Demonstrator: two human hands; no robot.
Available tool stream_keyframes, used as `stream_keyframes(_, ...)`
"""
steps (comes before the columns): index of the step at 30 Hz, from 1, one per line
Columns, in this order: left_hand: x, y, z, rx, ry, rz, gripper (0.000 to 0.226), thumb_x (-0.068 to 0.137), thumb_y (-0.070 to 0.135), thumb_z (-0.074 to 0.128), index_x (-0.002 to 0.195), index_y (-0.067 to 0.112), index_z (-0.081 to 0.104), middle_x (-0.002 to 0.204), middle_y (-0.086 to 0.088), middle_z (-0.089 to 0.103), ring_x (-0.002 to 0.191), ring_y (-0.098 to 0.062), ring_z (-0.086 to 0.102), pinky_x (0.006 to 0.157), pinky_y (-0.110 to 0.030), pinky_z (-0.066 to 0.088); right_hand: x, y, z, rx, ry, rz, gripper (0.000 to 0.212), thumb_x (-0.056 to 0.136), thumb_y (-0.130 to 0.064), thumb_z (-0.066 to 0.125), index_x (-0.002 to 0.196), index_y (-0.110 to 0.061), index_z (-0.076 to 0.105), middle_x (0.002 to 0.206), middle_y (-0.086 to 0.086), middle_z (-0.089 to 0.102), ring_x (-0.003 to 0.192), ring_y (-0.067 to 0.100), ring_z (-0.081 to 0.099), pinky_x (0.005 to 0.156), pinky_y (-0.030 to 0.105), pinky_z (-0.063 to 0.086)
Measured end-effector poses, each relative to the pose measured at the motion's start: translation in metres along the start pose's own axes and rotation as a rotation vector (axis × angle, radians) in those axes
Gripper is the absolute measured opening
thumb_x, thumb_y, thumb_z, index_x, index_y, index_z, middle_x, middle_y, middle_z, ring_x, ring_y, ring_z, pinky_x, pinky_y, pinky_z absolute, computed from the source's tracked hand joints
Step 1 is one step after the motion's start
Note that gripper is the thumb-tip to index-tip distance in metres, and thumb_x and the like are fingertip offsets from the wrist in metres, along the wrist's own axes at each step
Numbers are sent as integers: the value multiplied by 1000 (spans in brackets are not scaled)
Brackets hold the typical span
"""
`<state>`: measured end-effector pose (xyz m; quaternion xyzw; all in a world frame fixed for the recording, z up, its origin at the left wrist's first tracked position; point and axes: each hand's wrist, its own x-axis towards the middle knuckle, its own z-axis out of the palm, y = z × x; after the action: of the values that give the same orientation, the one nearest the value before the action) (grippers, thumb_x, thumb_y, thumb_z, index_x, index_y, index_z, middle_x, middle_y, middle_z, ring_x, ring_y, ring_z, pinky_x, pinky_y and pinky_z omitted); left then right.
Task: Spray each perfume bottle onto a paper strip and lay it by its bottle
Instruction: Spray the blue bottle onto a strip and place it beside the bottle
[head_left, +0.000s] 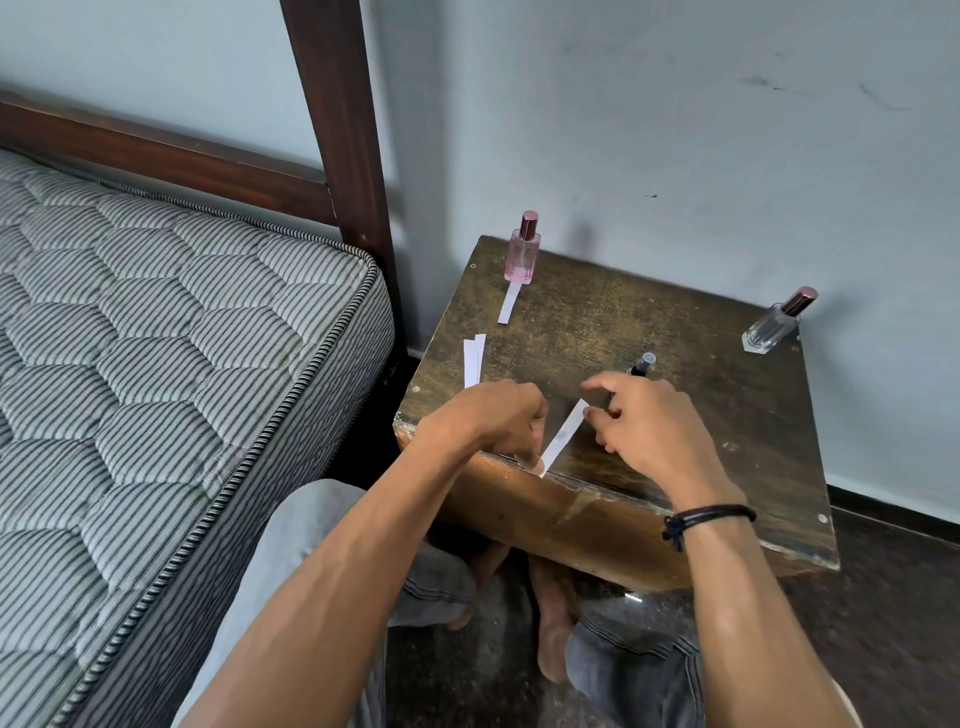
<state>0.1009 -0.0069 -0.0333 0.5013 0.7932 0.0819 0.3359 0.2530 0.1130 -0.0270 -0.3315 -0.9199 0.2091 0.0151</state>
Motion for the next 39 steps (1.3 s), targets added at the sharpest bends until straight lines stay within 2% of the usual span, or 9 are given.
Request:
stream_keyframes(5, 0, -1, 0, 7, -3, 3, 26, 68, 31, 89, 73, 20, 66, 77, 7, 71, 81, -16, 67, 79, -37, 55, 1, -9, 3, -172, 13, -20, 39, 103, -34, 60, 142, -36, 58, 111, 6, 75, 99, 35, 70, 83, 43, 58)
stream_keyframes(7, -1, -1, 0, 6, -4, 5, 25, 69, 30, 89, 72, 21, 66, 77, 6, 71, 81, -16, 67, 79, -37, 55, 2, -9, 4, -191, -5, -10, 36, 103, -34, 58, 139, -35, 60, 112, 7, 74, 99, 37, 70, 80, 43, 57)
stream_keyframes(15, -1, -1, 0, 9, 6, 11, 24, 70, 27, 87, 69, 21, 64, 75, 7, 70, 79, -15, 66, 75, -35, 54, 6, -7, 8, -177, -21, 5, 19, 104, -34, 58, 121, -31, 64, 98, 6, 72, 88, 35, 67, 70, 39, 54)
stream_keyframes(21, -1, -1, 0, 18, 10, 17, 23, 70, 27, 87, 70, 22, 64, 76, 8, 70, 78, -14, 66, 73, -33, 53, 6, -8, 8, -104, -24, 0, 6, 102, -28, 60, 103, -33, 62, 80, -4, 70, 79, 27, 67, 69, 39, 56)
stream_keyframes(27, -2, -2, -4, -29, 9, 37, 26, 69, 30, 88, 71, 20, 64, 70, 11, 68, 74, -12, 65, 65, -31, 46, 0, -10, -11, 11, 39, -42, 11, 96, -23, 69, 91, -33, 65, 59, -11, 55, 55, 7, 54, 52, 27, 38)
stream_keyframes(29, -3, -5, -8, -97, 19, 37, 28, 68, 32, 89, 69, 21, 64, 60, 14, 62, 65, -6, 60, 60, -28, 42, -1, -12, -23, 45, 59, -57, 15, 94, -21, 72, 86, -33, 67, 63, -9, 53, 53, 7, 50, 53, 23, 35)
stream_keyframes(32, -5, -9, -15, -202, 53, 48, 29, 69, 33, 89, 69, 23, 63, 51, 19, 58, 50, 3, 54, 56, -25, 40, 1, -18, -45, 96, 74, -80, 15, 90, -19, 75, 84, -31, 69, 84, -13, 56, 69, 3, 56, 60, 18, 35)
stream_keyframes(35, -3, -10, -19, -321, 143, 85, 25, 73, 28, 88, 74, 23, 63, 61, 15, 60, 57, -1, 55, 61, -25, 44, 11, -23, -69, 204, 51, -75, 15, 90, -18, 76, 83, -31, 70, 90, -17, 67, 82, -1, 64, 67, 17, 40)
stream_keyframes(39, 2, -11, -19, -417, 314, 112, 19, 79, 25, 83, 78, 23, 64, 76, 11, 62, 67, -4, 55, 65, -22, 44, 45, -21, -97, 289, -24, -63, 12, 90, -12, 76, 88, -23, 73, 83, -6, 76, 77, 9, 74, 68, 19, 51)
